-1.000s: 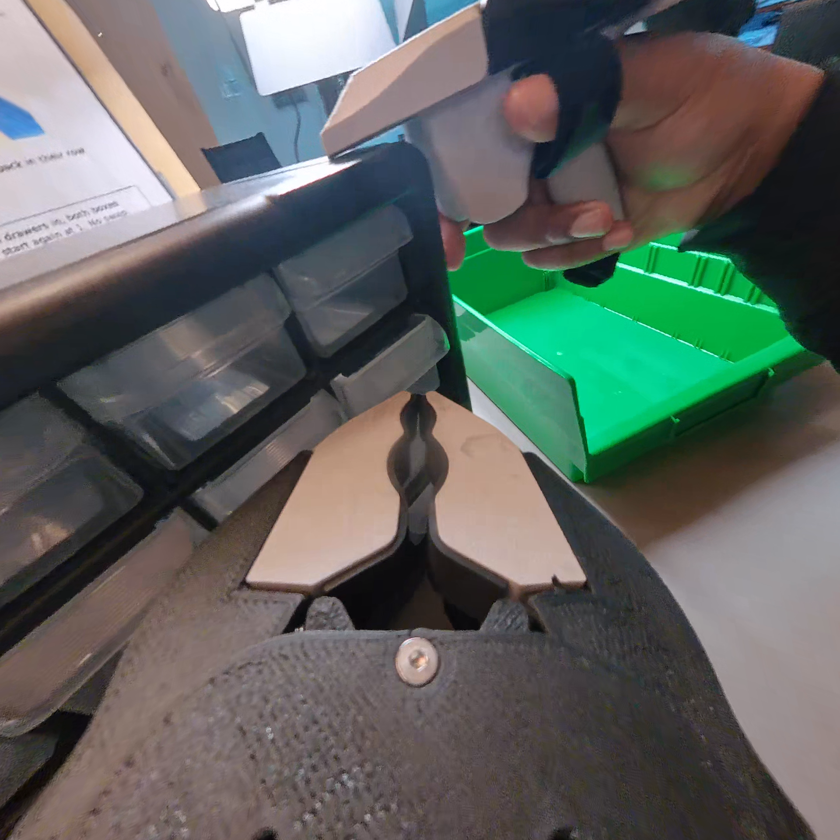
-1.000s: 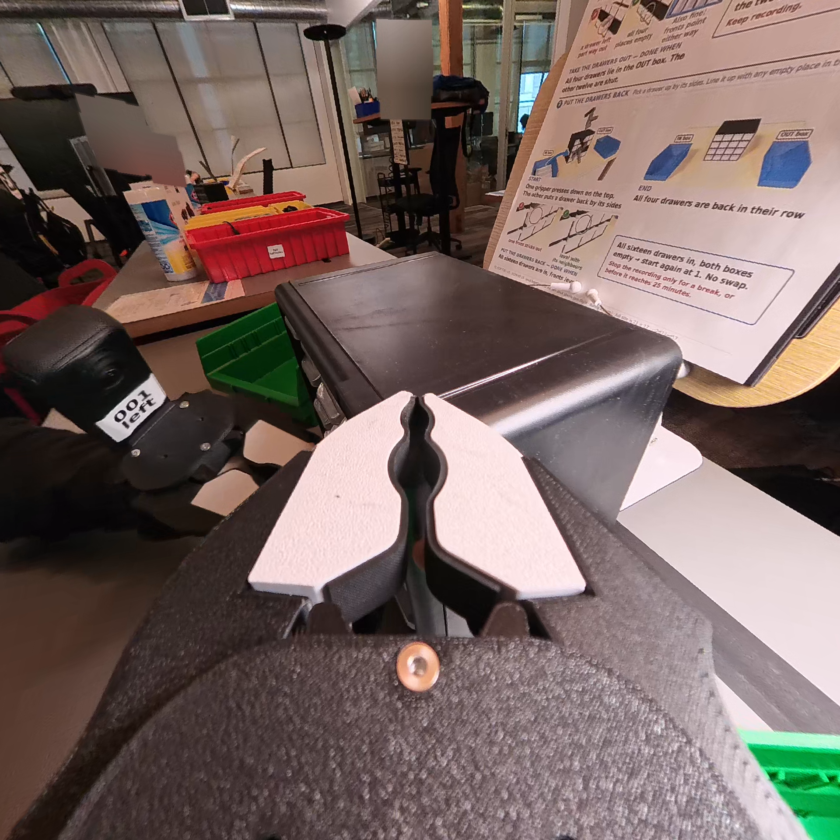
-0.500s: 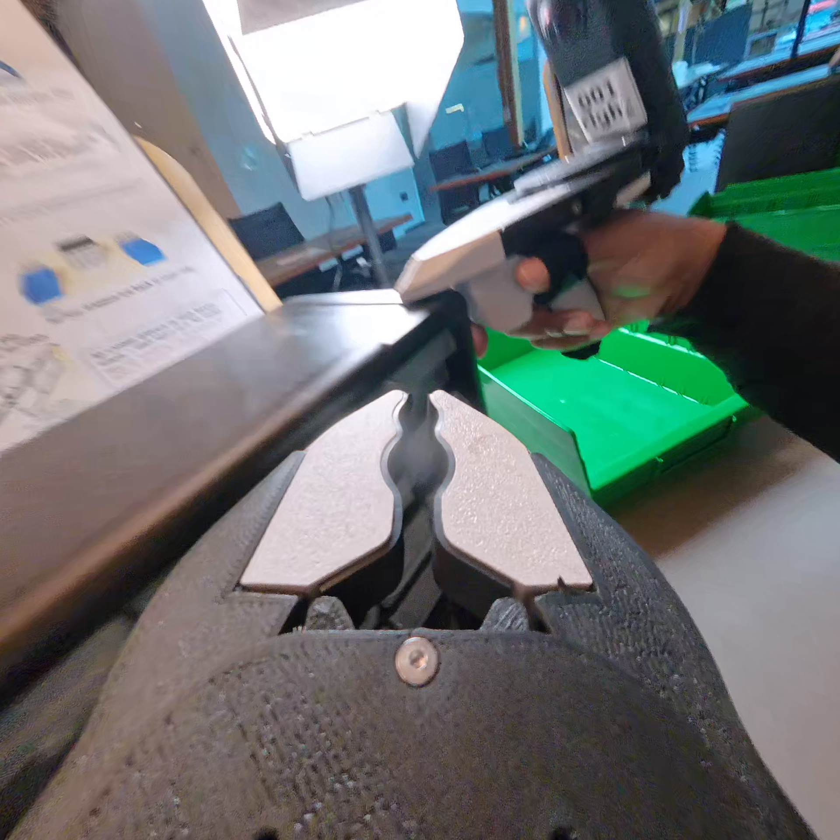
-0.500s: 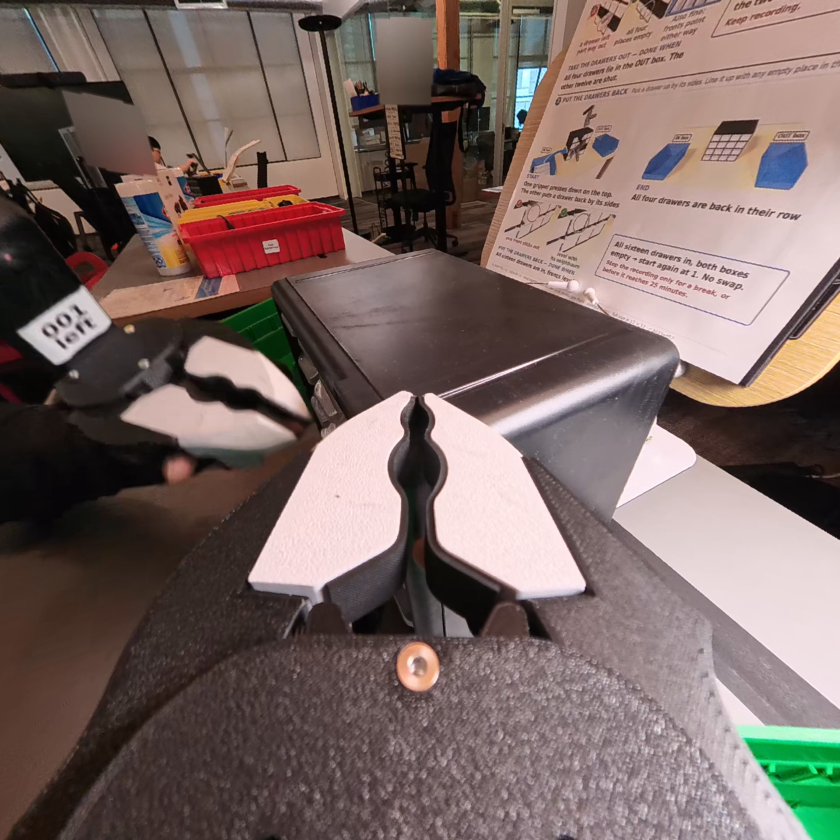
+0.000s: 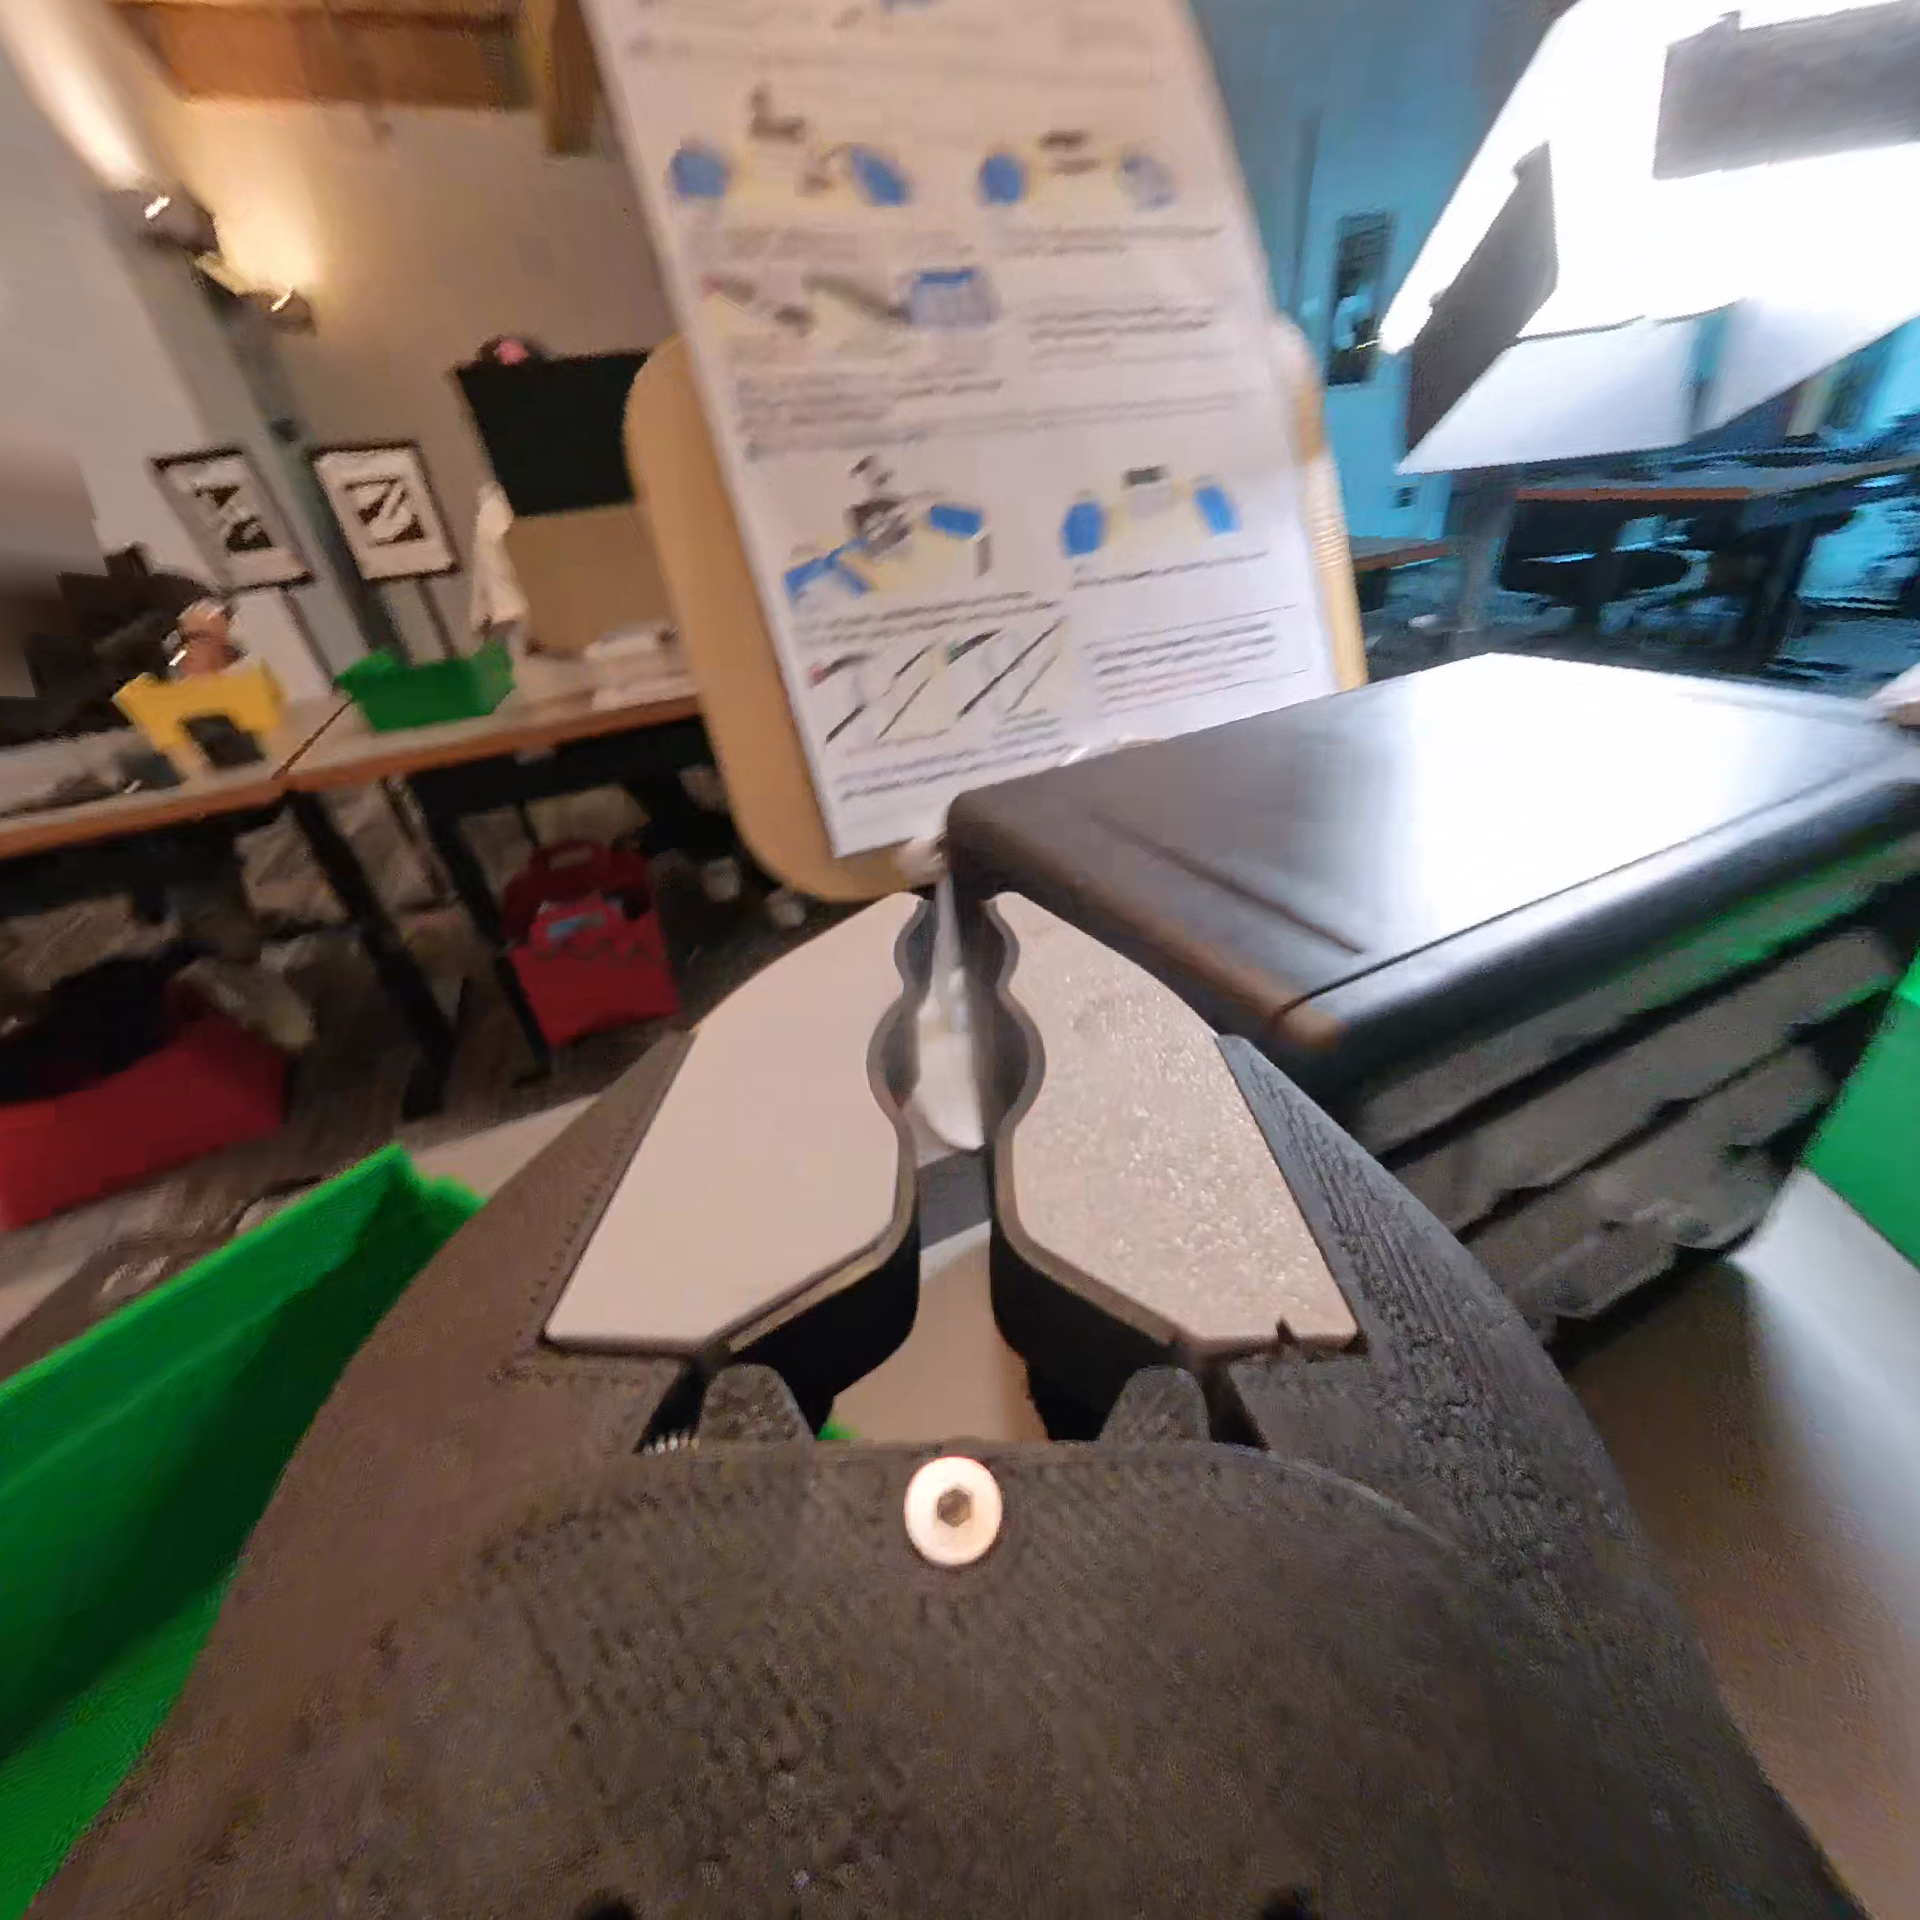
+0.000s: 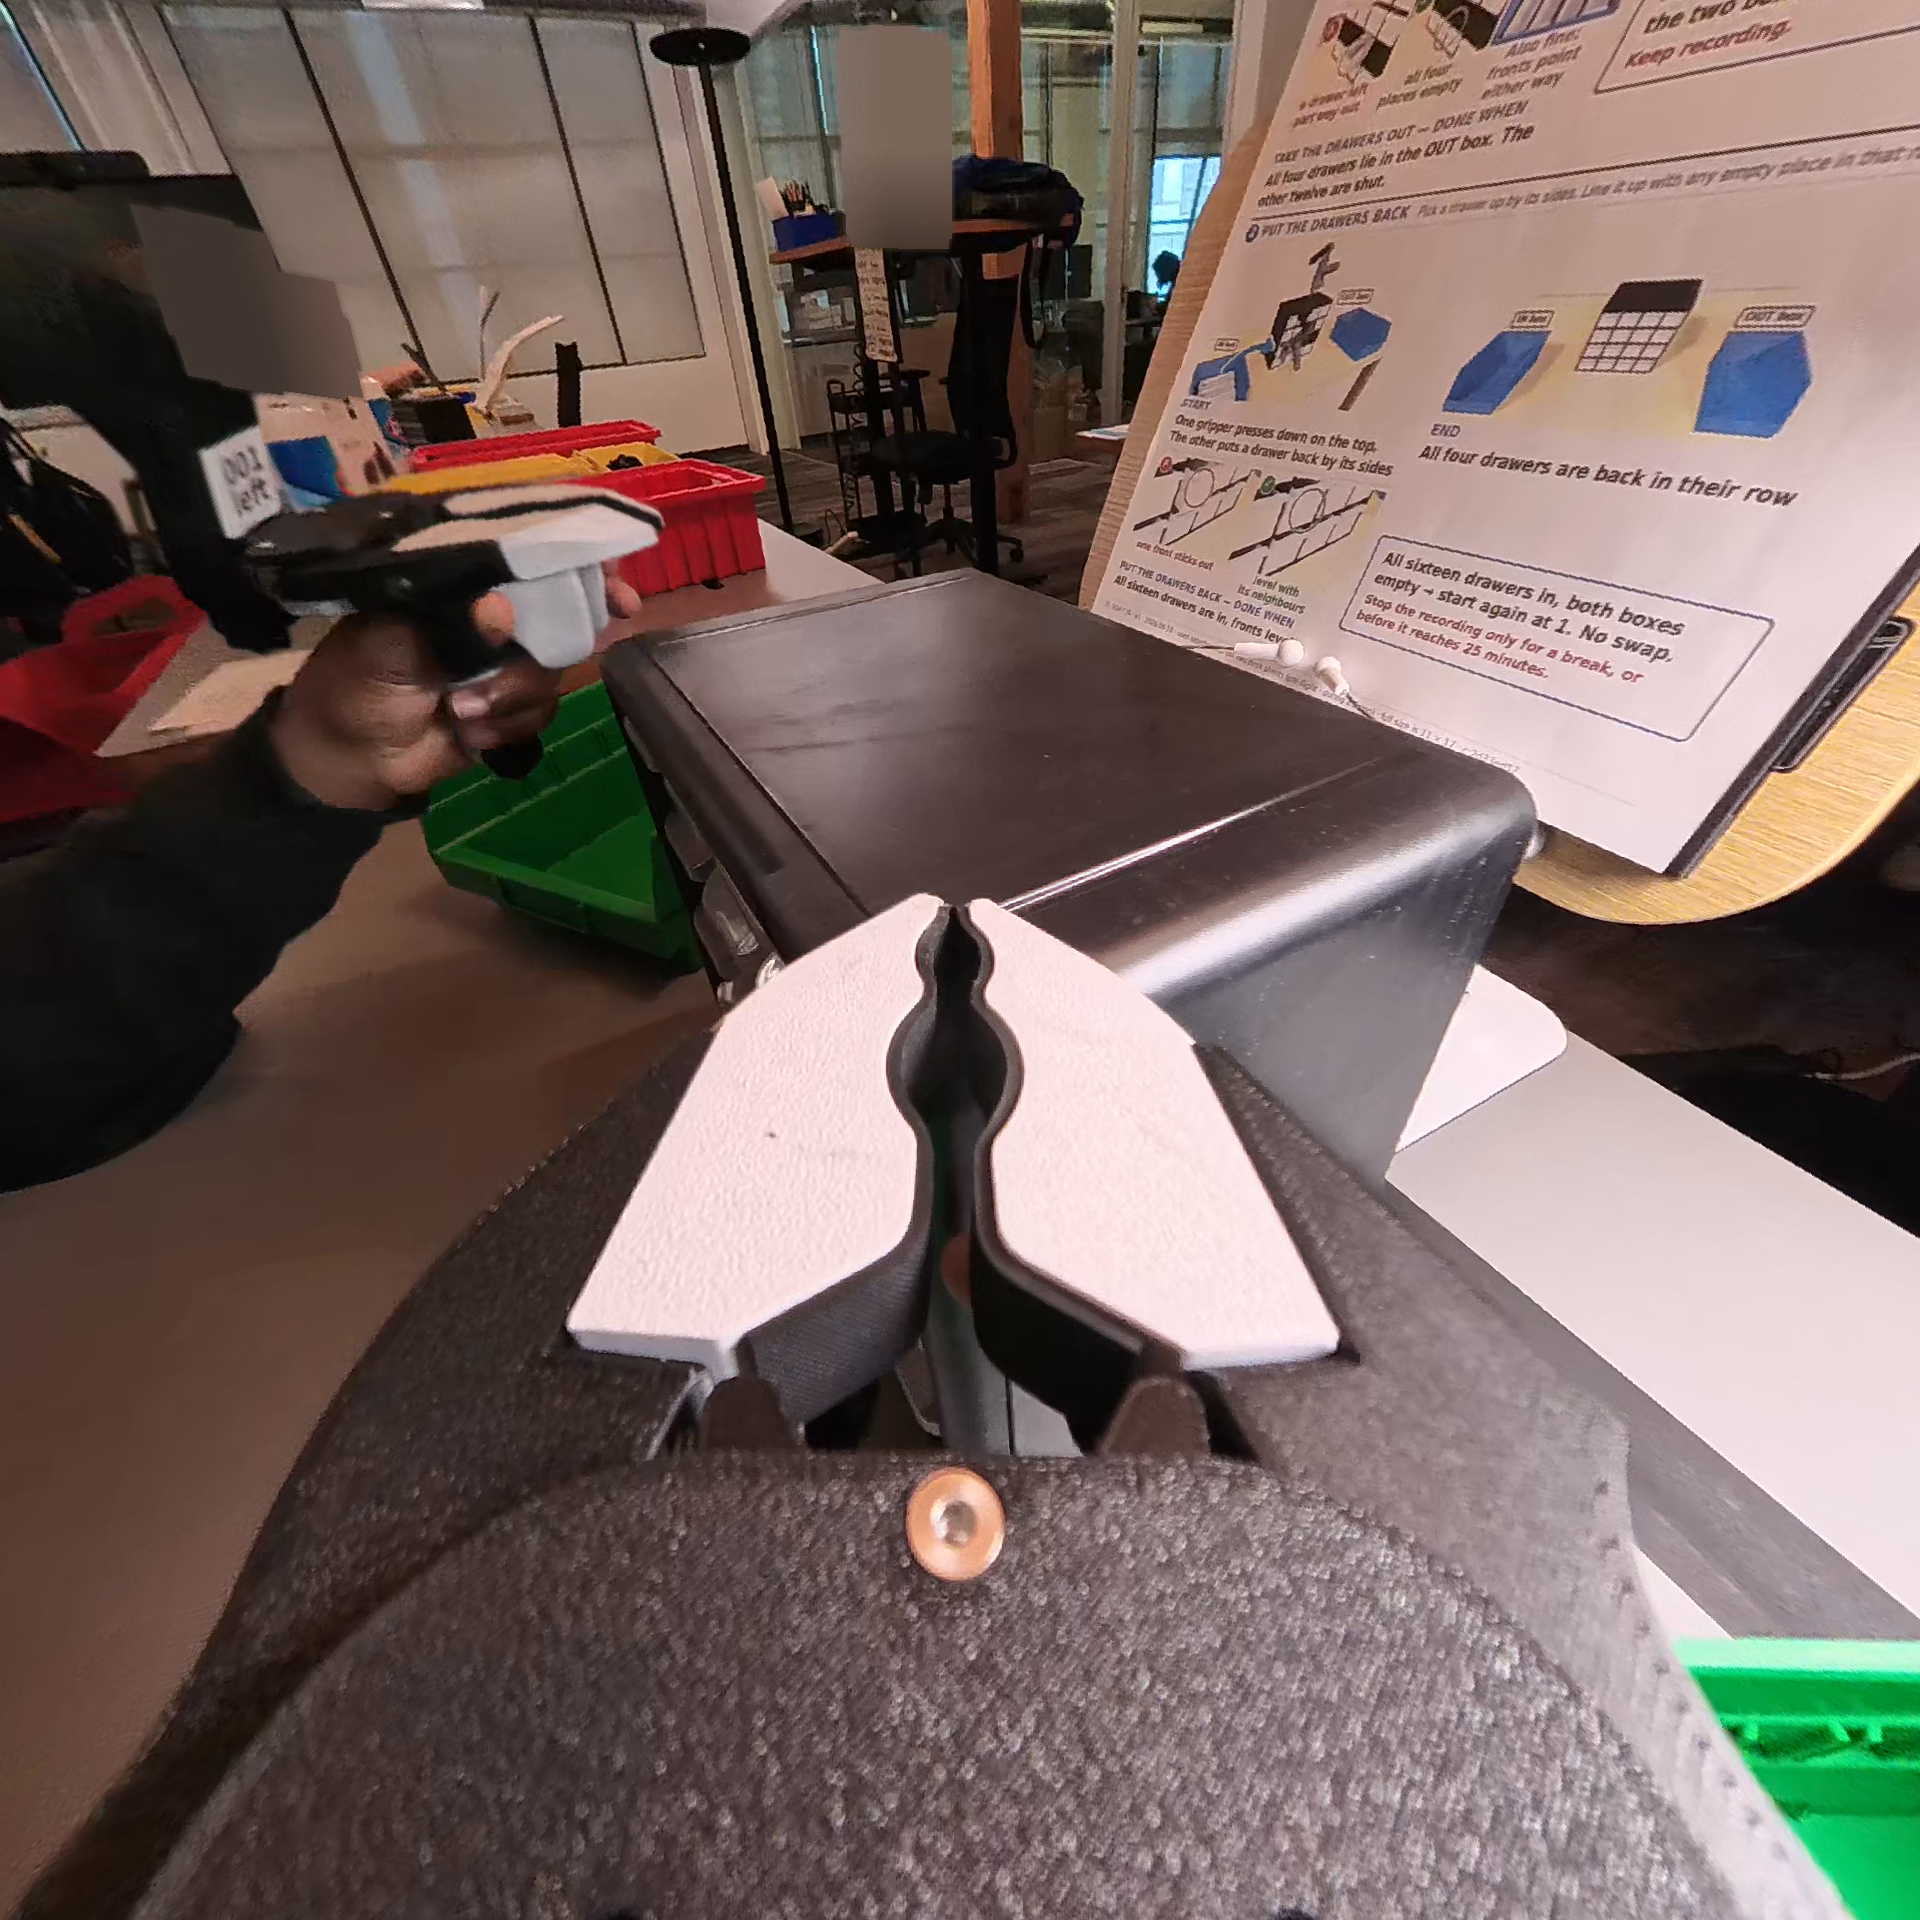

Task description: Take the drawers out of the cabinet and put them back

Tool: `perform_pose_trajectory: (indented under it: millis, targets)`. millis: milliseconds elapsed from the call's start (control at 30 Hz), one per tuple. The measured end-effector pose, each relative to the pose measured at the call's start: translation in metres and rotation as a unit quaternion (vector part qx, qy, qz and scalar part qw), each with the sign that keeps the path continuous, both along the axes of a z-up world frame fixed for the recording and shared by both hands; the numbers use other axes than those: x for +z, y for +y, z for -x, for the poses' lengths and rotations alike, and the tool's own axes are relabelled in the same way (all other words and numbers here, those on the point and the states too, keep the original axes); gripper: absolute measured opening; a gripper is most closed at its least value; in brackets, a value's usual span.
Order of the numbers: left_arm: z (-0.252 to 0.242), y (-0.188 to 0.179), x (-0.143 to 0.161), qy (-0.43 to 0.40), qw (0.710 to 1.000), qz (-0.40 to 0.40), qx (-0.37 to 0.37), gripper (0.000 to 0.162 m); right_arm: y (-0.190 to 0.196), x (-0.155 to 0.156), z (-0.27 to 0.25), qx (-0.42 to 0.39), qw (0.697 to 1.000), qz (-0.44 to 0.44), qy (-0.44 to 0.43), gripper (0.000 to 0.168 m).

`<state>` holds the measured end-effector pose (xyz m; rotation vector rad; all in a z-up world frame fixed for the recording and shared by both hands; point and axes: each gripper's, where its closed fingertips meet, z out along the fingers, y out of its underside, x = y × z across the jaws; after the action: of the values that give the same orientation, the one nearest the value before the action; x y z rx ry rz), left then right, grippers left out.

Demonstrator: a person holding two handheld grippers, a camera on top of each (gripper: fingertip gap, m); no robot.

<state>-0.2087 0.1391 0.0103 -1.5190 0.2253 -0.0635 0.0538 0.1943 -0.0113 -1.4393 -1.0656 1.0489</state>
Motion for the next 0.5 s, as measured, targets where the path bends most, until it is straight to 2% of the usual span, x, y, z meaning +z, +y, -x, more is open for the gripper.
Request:
perform_pose_trajectory:
  millis: [33, 133, 233, 500]
  targets:
    - [0.013, 0.005, -0.011, -0.006, 1.0, 0.01, 0.021, 0.008, 0.0, 0.0, 0.0, -0.003, 1.0, -0.002, -0.001, 0.0]
    - [0.039, 0.019, -0.044, 0.003, 0.996, 0.042, 0.078, 0.008, 0.002, 0.0, 0.001, -0.013, 1.0, -0.007, 0.0, 0.0]
    - [0.048, 0.027, -0.066, 0.013, 0.993, 0.063, 0.097, 0.009, 0.002, 0.0, 0.001, -0.018, 1.0, -0.008, 0.001, 0.0]
    - [0.051, 0.035, -0.079, 0.027, 0.992, 0.072, 0.104, 0.01, 0.003, 0.0, 0.001, -0.051, 0.998, -0.027, -0.013, 0.0]
